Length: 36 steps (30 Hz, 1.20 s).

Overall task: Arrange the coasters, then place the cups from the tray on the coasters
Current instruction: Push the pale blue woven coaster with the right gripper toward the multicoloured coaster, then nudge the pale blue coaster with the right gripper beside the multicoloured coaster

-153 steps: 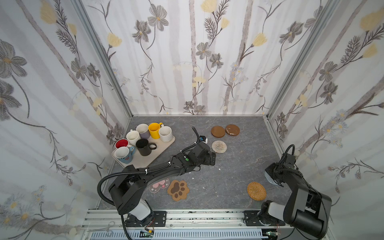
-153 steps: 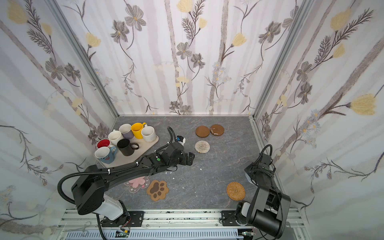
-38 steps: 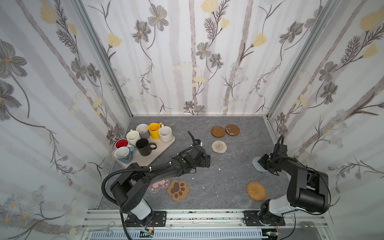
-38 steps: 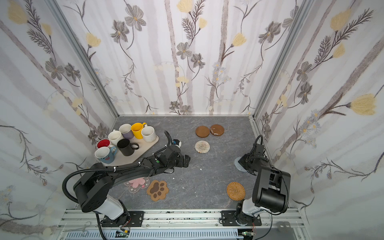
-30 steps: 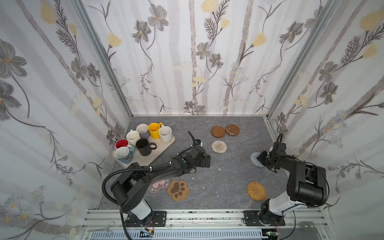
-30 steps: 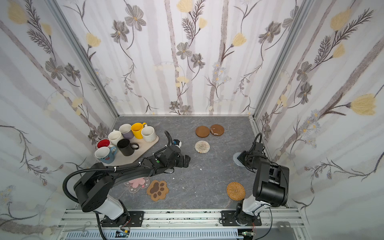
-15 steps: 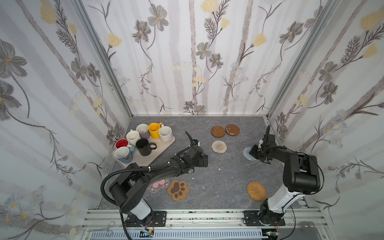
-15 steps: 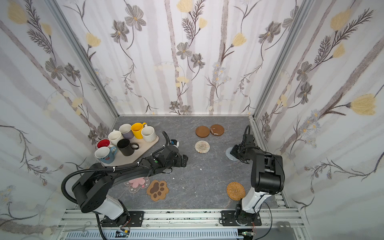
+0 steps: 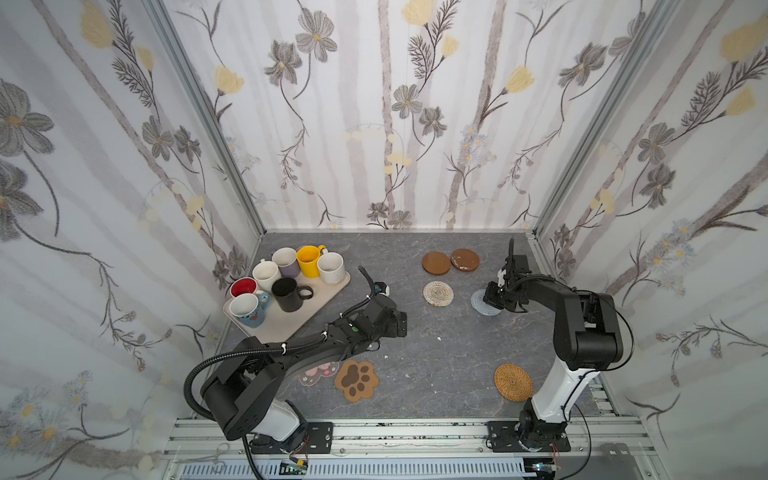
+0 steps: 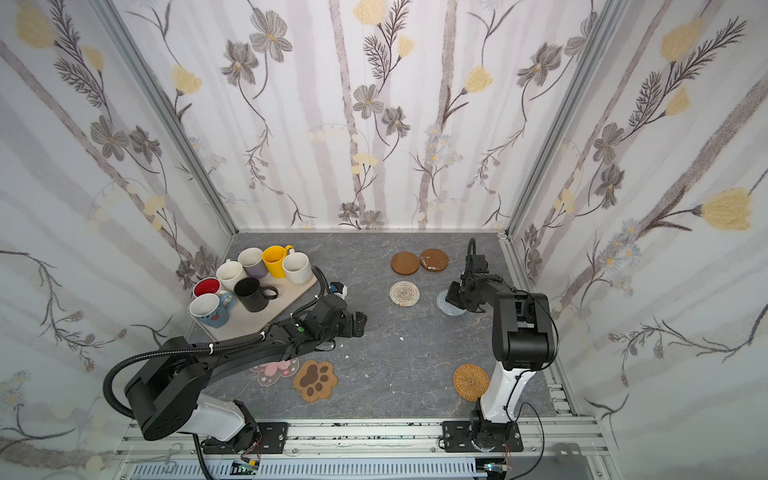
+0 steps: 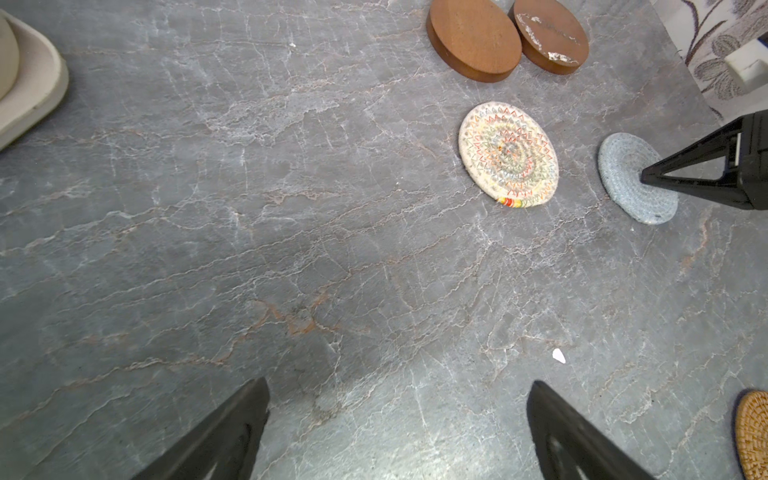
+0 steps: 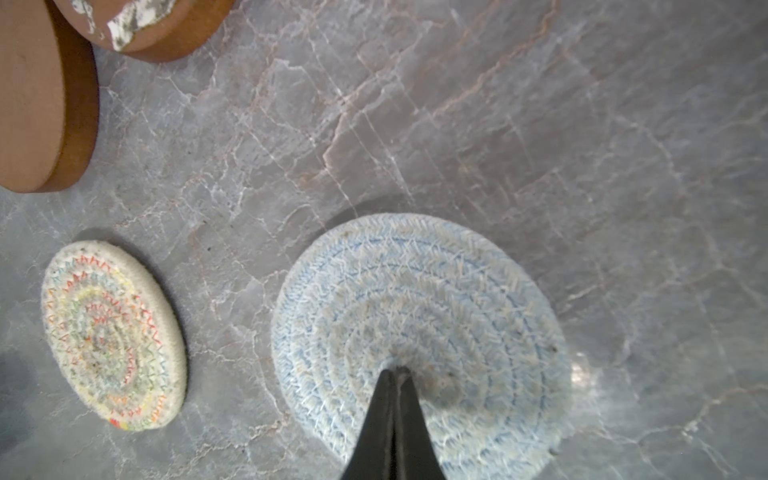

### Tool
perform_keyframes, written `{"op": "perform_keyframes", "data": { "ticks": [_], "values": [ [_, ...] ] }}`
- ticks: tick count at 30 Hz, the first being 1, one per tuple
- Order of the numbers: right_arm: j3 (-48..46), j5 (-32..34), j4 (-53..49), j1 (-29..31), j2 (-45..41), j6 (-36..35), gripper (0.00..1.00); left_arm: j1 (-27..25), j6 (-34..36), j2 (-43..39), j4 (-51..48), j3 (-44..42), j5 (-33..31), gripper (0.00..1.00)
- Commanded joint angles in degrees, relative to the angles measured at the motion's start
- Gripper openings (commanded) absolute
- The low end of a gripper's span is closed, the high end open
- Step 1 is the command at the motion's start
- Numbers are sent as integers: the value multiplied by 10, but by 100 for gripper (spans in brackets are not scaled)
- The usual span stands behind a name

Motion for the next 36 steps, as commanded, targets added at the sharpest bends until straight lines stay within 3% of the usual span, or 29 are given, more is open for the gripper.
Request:
{"op": "perform_keyframes", "data": {
  "ticks": [1, 19, 28, 36],
  "values": [
    [22, 5, -18, 11, 15, -7, 0, 1, -11, -14, 6, -10, -11, 100],
    [153, 17, -76, 52, 88, -5, 0, 8, -11, -47, 5, -36, -6, 100],
    [132, 33, -78, 43, 40, -9, 0, 8, -2, -48, 5, -24, -1, 100],
    [100, 58, -77, 7, 52, -38, 0, 8, 2, -34, 5, -15, 7, 100]
  ]
}}
